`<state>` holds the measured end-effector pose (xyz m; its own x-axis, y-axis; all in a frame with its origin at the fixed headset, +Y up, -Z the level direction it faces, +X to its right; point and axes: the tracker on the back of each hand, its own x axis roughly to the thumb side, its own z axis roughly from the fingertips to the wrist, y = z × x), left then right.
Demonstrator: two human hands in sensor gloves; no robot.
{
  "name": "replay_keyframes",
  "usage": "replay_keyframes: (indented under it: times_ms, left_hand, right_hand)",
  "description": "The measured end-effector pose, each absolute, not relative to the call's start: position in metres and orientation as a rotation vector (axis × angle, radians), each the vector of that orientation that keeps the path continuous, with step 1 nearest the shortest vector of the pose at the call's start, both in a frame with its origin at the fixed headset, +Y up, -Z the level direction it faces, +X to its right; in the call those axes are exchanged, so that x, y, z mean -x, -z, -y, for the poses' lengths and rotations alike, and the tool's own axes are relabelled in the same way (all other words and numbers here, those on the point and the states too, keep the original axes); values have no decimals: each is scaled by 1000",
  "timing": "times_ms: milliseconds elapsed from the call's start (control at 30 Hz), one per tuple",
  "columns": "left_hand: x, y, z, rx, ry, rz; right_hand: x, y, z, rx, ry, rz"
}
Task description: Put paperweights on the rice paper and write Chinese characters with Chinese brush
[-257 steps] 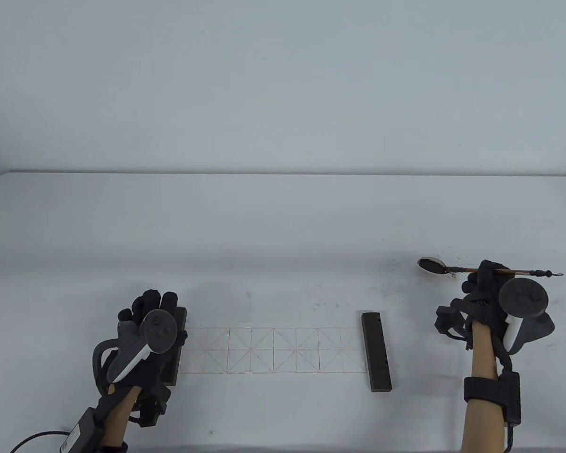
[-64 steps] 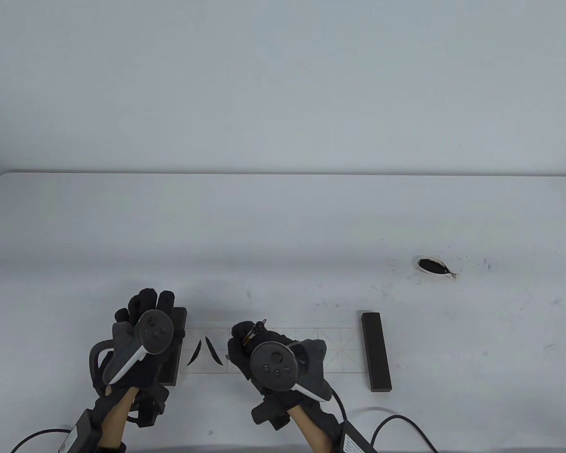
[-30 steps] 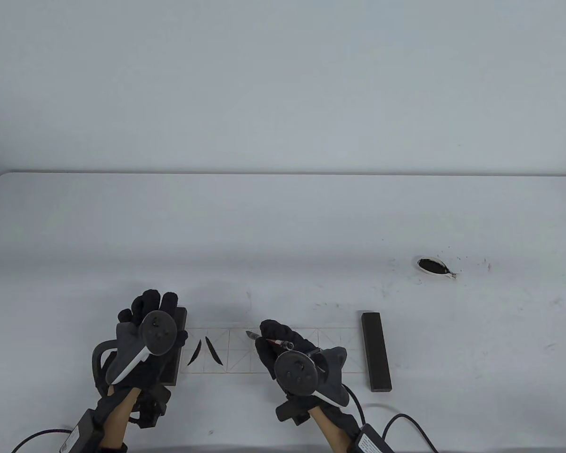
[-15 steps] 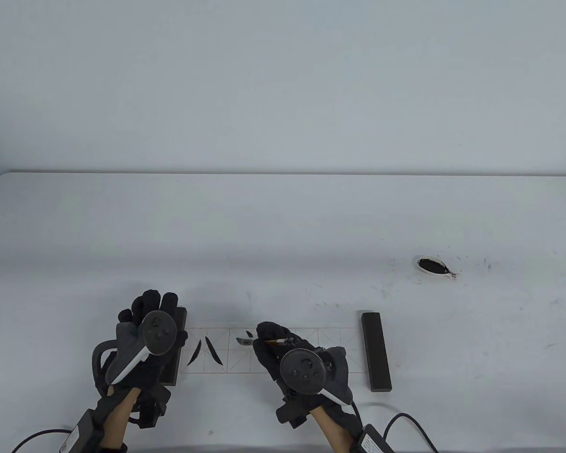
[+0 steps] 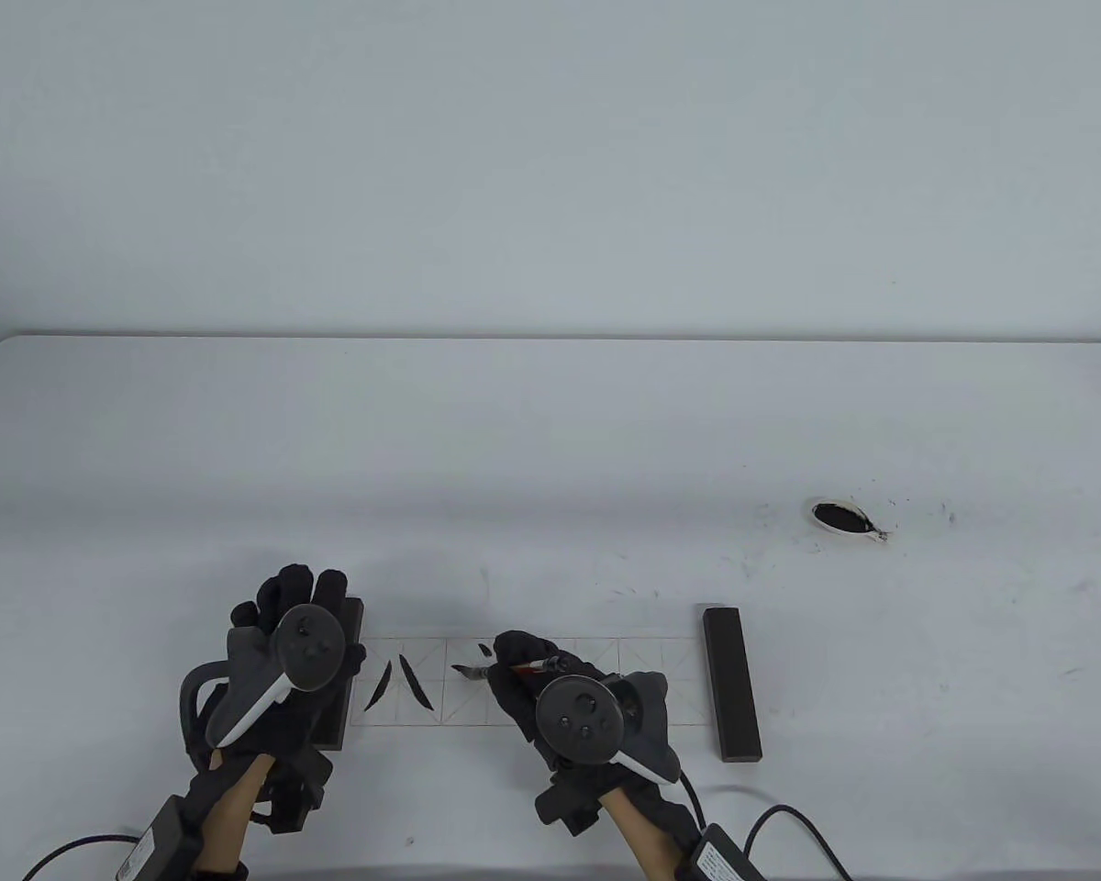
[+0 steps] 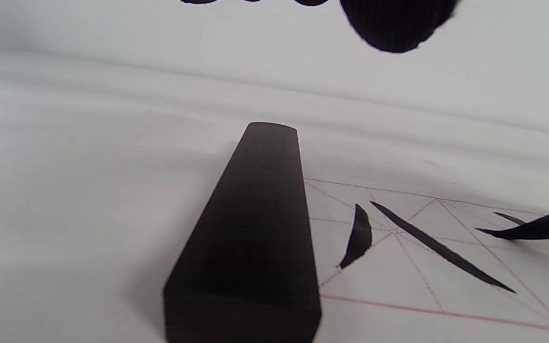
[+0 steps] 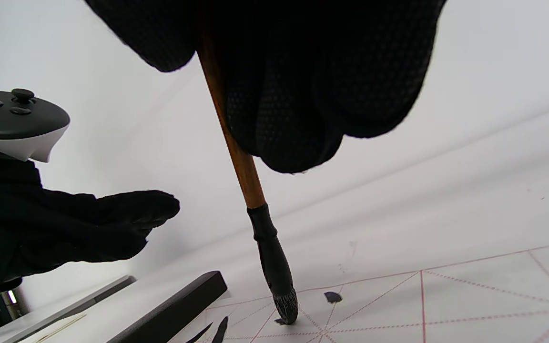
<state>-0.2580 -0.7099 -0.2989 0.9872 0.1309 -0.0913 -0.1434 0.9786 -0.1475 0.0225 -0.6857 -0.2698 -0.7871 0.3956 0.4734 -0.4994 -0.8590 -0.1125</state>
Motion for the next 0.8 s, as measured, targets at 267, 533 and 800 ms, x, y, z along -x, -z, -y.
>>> replay_keyframes:
  times_ms: [267,533,800]
  left_hand:
    - [258,298,710,160,-139,-82]
    - [258,298,709,159,-140,-83]
    - [258,299,709,159,-139,-81]
  right_hand:
    - [-35,265,677,-436,-2725,497]
    - [-31,260,677,-497,-2578,474]
    - [-23,260,683,-552,-2600,432]
